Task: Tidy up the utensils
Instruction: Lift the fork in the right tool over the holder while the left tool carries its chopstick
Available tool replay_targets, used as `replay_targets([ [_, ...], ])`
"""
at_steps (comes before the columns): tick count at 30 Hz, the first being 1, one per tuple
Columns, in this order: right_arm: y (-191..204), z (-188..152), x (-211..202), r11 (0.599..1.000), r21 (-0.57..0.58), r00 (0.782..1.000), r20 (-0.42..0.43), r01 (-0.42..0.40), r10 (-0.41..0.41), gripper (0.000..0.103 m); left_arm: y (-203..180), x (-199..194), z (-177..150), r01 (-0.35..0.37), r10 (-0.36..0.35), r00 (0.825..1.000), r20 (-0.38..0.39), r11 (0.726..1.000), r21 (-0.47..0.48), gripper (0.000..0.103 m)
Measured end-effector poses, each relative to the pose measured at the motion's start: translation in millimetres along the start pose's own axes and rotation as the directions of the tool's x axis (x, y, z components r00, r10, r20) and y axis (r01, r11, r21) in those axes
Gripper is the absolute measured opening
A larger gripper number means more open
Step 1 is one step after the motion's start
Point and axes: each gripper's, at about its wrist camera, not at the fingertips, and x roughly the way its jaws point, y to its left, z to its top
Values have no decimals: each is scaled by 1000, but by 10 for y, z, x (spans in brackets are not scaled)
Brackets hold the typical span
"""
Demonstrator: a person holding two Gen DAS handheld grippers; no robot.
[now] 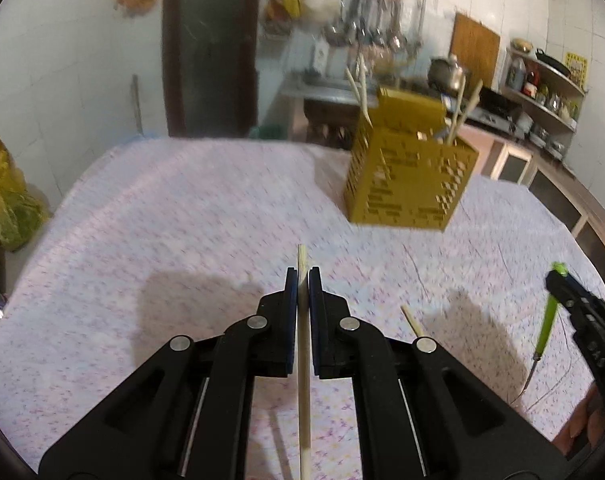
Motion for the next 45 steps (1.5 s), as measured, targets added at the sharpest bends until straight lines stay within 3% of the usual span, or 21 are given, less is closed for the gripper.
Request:
replay_targets([
  [5, 51, 36, -220, 1000, -11, 996, 88, 5, -4, 19, 30, -305, 10, 16, -16, 997, 81, 1000, -2, 4],
  [13, 93, 21, -320, 999, -30, 992, 129, 19, -15, 19, -38, -624, -6, 11, -16, 979, 203, 1000, 26, 4],
  [29, 244, 86, -423, 997, -68, 983, 181, 36, -23, 19, 106, -790, 105, 43, -42, 963, 266, 999, 4, 4],
  [39, 288, 487, -422, 997, -66, 970, 243, 27, -10, 19, 16, -728, 504, 76, -81, 951, 298, 997, 28, 4],
  [45, 295, 1017, -339, 998, -61, 952, 305, 22, -2, 19, -175, -728, 965, 98, -111, 932, 345, 994, 54, 4],
])
